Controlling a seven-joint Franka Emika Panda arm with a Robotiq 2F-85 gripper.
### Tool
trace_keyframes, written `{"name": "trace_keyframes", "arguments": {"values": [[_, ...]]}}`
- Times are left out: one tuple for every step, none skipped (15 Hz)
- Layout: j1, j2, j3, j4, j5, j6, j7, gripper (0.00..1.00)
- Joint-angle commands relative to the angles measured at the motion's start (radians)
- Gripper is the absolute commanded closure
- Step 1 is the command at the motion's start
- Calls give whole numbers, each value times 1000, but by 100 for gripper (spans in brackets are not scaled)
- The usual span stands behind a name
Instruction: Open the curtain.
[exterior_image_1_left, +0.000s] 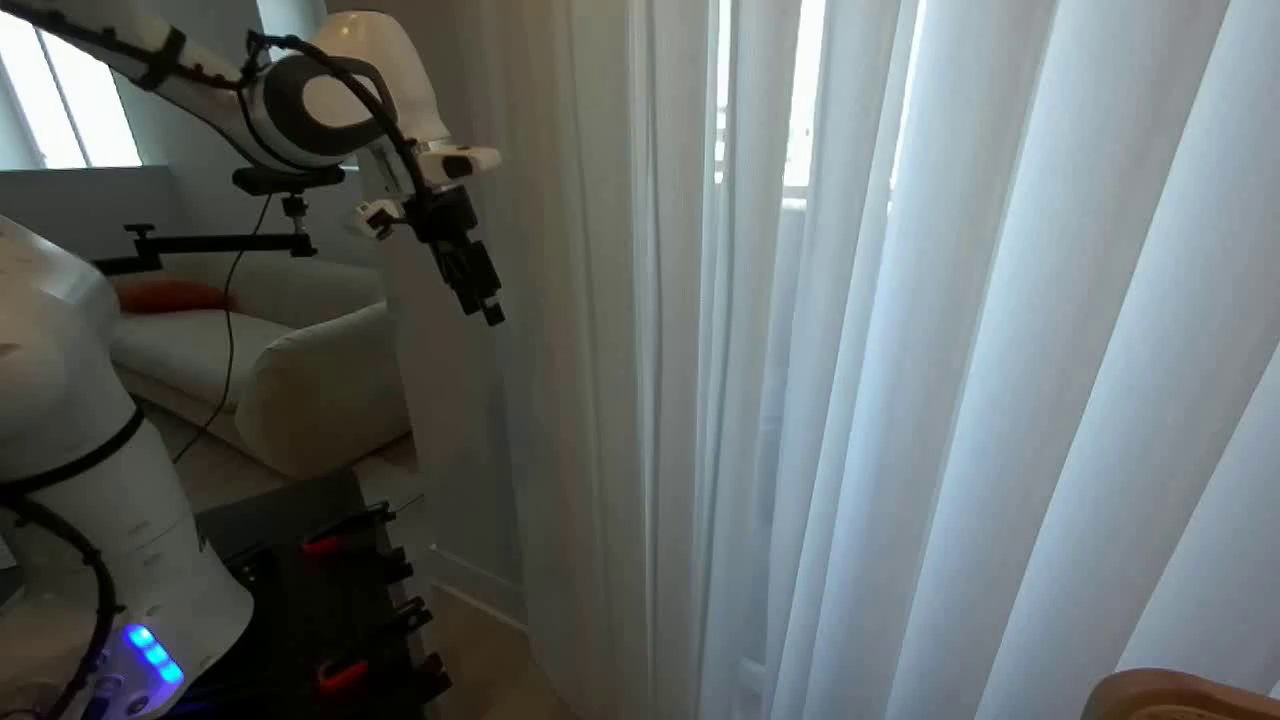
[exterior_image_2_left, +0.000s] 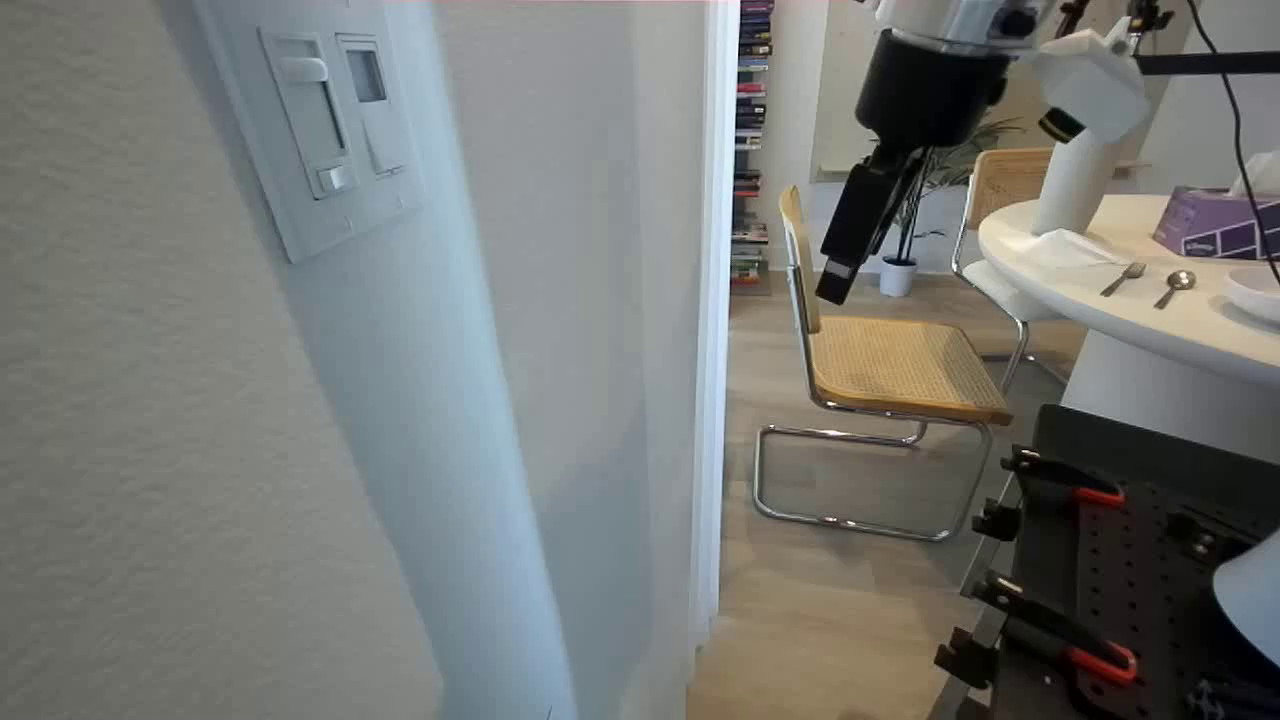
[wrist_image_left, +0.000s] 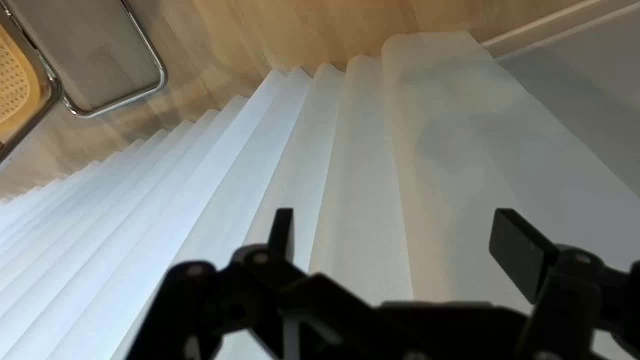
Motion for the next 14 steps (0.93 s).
{"name": "trace_keyframes", "arguments": {"values": [[13, 1, -14, 2, -11, -4, 8, 0], [19, -5, -17, 4, -7, -10, 2, 0], [29, -17, -24, 7, 1, -18, -9, 0], [42, -35, -32, 9, 9, -21, -20, 0], [55, -51, -38, 10, 14, -23, -29, 0], [69, -71, -44, 11, 18, -26, -38, 0], [81, -85, -48, 14, 20, -27, -43, 0], [92, -104, -48, 16, 18, -26, -42, 0], [102, -121, -47, 16, 19, -22, -41, 0], [111, -135, -47, 17, 20, -9, -40, 0], [121, -147, -49, 17, 22, 3, -44, 0], [130, -168, -51, 18, 26, 10, -45, 0], [135, -187, -51, 9, 24, 26, -48, 0], [135, -203, -45, 6, 17, 44, -41, 0]]}}
